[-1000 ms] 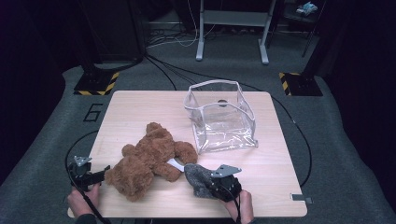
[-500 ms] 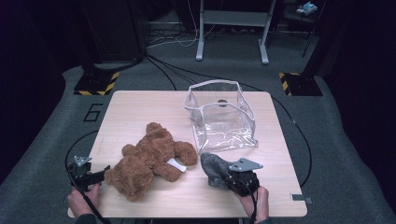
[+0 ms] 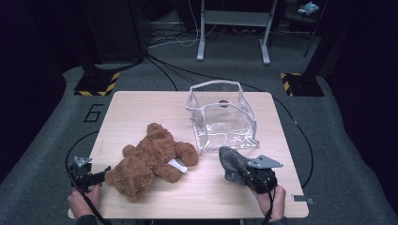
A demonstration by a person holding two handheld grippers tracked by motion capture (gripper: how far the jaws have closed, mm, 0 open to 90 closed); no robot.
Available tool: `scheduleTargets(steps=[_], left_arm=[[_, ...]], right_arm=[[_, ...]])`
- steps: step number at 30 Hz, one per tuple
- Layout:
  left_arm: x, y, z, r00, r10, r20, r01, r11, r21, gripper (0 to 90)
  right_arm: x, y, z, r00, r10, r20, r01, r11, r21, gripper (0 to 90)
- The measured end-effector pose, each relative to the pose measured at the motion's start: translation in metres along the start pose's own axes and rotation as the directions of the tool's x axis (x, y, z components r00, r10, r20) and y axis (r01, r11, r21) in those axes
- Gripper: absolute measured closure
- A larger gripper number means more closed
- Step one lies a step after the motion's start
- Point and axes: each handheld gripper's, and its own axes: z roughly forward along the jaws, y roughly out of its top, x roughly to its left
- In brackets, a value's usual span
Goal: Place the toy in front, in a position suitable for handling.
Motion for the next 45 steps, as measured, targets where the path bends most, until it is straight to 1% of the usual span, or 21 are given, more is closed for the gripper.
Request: scheduleTargets(steps=[2, 5, 7, 9, 15, 16, 22, 24, 26, 30, 31, 33, 34, 36, 37, 38, 39, 42, 43, 44, 45], left_arm=[[0.0, 0.0, 0.0, 1.0, 0.0, 0.0, 0.0, 1.0, 0.0, 8.3], [0.0, 0.0, 0.0, 1.0, 0.002, 0.0, -0.002, 1.0, -0.001, 8.3], [0.0, 0.0, 0.0, 1.0, 0.0, 0.0, 0.0, 1.0, 0.0, 8.3], [0.0, 0.0, 0.0, 1.0, 0.002, 0.0, -0.002, 1.0, -0.002, 8.3], [0.0, 0.0, 0.0, 1.0, 0.0, 0.0, 0.0, 1.0, 0.0, 8.3], [0.0, 0.0, 0.0, 1.0, 0.0, 0.0, 0.0, 1.0, 0.0, 8.3], [0.0, 0.0, 0.0, 1.0, 0.0, 0.0, 0.0, 1.0, 0.0, 8.3], [0.0, 0.0, 0.0, 1.0, 0.001, 0.0, -0.001, 1.0, -0.001, 8.3], [0.0, 0.0, 0.0, 1.0, 0.001, 0.0, -0.001, 1.0, 0.0, 8.3], [0.0, 0.0, 0.0, 1.0, 0.0, 0.0, 0.0, 1.0, 0.001, 8.3], [0.0, 0.0, 0.0, 1.0, 0.0, 0.0, 0.0, 1.0, 0.0, 8.3], [0.0, 0.0, 0.0, 1.0, 0.0, 0.0, 0.0, 1.0, 0.0, 8.3], [0.0, 0.0, 0.0, 1.0, 0.0, 0.0, 0.0, 1.0, 0.0, 8.3], [0.0, 0.0, 0.0, 1.0, 0.0, 0.0, 0.0, 1.0, -0.001, 8.3], [0.0, 0.0, 0.0, 1.0, 0.002, 0.0, -0.002, 1.0, -0.002, 8.3], [0.0, 0.0, 0.0, 1.0, 0.001, 0.0, -0.001, 1.0, -0.002, 8.3], [0.0, 0.0, 0.0, 1.0, 0.0, 0.0, 0.0, 1.0, 0.0, 8.3], [0.0, 0.0, 0.0, 1.0, 0.001, 0.0, -0.001, 1.0, 0.0, 8.3], [0.0, 0.0, 0.0, 1.0, 0.0, 0.0, 0.0, 1.0, 0.0, 8.3], [0.0, 0.0, 0.0, 1.0, 0.0, 0.0, 0.0, 1.0, 0.0, 8.3], [0.0, 0.0, 0.0, 1.0, 0.0, 0.0, 0.0, 1.0, 0.0, 8.3]], right_arm=[[-0.005, -0.002, -0.002, 0.9996, 0.01, 0.025, -0.01, 1.0, 0.005, 75.8], [-0.014, -0.005, -0.005, 0.9989, 0.019, 0.044, -0.02, 1.0, 0.004, 75.7], [-0.02, -0.008, -0.008, 0.9975, 0.037, 0.06, -0.038, 0.999, 0.01, 75.7], [-0.027, -0.011, -0.01, 0.9948, 0.055, 0.086, -0.056, 0.998, 0.009, 75.7], [-0.044, -0.021, -0.014, 0.9864, 0.082, 0.142, -0.085, 0.996, 0.017, 75.7], [-0.048, -0.023, -0.015, 0.9837, 0.091, 0.155, -0.096, 0.995, 0.021, 75.7], [-0.064, -0.031, -0.013, 0.9724, 0.106, 0.208, -0.117, 0.992, 0.041, 75.5], [-0.069, -0.034, -0.012, 0.9659, 0.115, 0.232, -0.129, 0.99, 0.049, 75.5], [-0.075, -0.036, -0.009, 0.9612, 0.126, 0.245, -0.144, 0.988, 0.055, 75.4], [-0.085, -0.039, -0.003, 0.9492, 0.133, 0.285, -0.16, 0.984, 0.073, 75.2], [-0.087, -0.039, -0.002, 0.9464, 0.143, 0.29, -0.171, 0.982, 0.075, 75.2], [-0.092, -0.04, 0.001, 0.9419, 0.144, 0.303, -0.177, 0.981, 0.081, 75.0], [-0.094, -0.041, 0.002, 0.9412, 0.143, 0.306, -0.175, 0.981, 0.082, 74.9], [-0.097, -0.041, 0.005, 0.9353, 0.147, 0.322, -0.184, 0.979, 0.085, 74.7], [-0.099, -0.042, 0.007, 0.9351, 0.15, 0.321, -0.187, 0.978, 0.089, 74.5], [-0.1, -0.042, 0.008, 0.9322, 0.157, 0.326, -0.197, 0.976, 0.092, 74.3], [-0.102, -0.042, 0.01, 0.9315, 0.159, 0.327, -0.2, 0.975, 0.094, 74.0], [-0.107, -0.045, 0.017, 0.9254, 0.175, 0.336, -0.223, 0.969, 0.109, 73.3], [-0.109, -0.046, 0.02, 0.9254, 0.168, 0.34, -0.218, 0.969, 0.117, 73.1], [-0.109, -0.047, 0.023, 0.921, 0.18, 0.346, -0.234, 0.965, 0.121, 72.9], [-0.11, -0.049, 0.026, 0.9194, 0.188, 0.345, -0.244, 0.962, 0.125, 72.4]])
